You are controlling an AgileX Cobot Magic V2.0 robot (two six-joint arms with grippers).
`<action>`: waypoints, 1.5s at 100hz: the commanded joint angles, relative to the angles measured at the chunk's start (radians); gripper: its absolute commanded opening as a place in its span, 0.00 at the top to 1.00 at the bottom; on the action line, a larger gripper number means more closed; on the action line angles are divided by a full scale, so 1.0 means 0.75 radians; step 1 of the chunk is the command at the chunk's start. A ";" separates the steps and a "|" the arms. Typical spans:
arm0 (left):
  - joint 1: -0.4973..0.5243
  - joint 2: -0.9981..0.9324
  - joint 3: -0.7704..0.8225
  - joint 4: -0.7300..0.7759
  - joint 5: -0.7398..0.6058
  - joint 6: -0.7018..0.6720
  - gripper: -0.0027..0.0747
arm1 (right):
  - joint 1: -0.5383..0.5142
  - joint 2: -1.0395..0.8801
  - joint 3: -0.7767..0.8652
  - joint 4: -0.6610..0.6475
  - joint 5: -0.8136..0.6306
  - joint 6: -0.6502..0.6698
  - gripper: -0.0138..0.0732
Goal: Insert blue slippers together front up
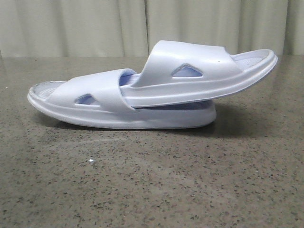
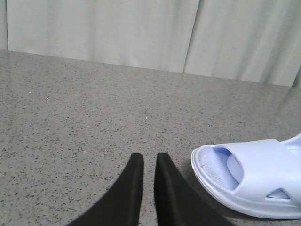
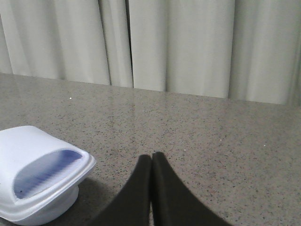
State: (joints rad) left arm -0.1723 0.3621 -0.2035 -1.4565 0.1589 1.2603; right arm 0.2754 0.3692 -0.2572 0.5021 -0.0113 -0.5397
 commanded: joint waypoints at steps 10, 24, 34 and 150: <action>-0.010 0.004 -0.036 -0.023 -0.001 0.002 0.94 | -0.001 0.005 -0.040 -0.013 -0.091 -0.016 0.96; -0.010 0.004 -0.036 -0.023 -0.001 0.002 0.94 | -0.001 0.005 -0.040 -0.013 -0.091 -0.016 0.96; -0.010 0.004 -0.036 -0.023 -0.003 0.002 0.94 | -0.001 0.005 -0.040 -0.013 -0.091 -0.016 0.96; 0.136 -0.527 0.214 1.841 -0.110 -1.491 0.94 | -0.001 0.005 -0.040 -0.013 -0.091 -0.016 0.96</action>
State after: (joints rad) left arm -0.0809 -0.0041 -0.0383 -0.0810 0.1573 0.1576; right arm 0.2754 0.3692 -0.2572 0.5021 -0.0113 -0.5407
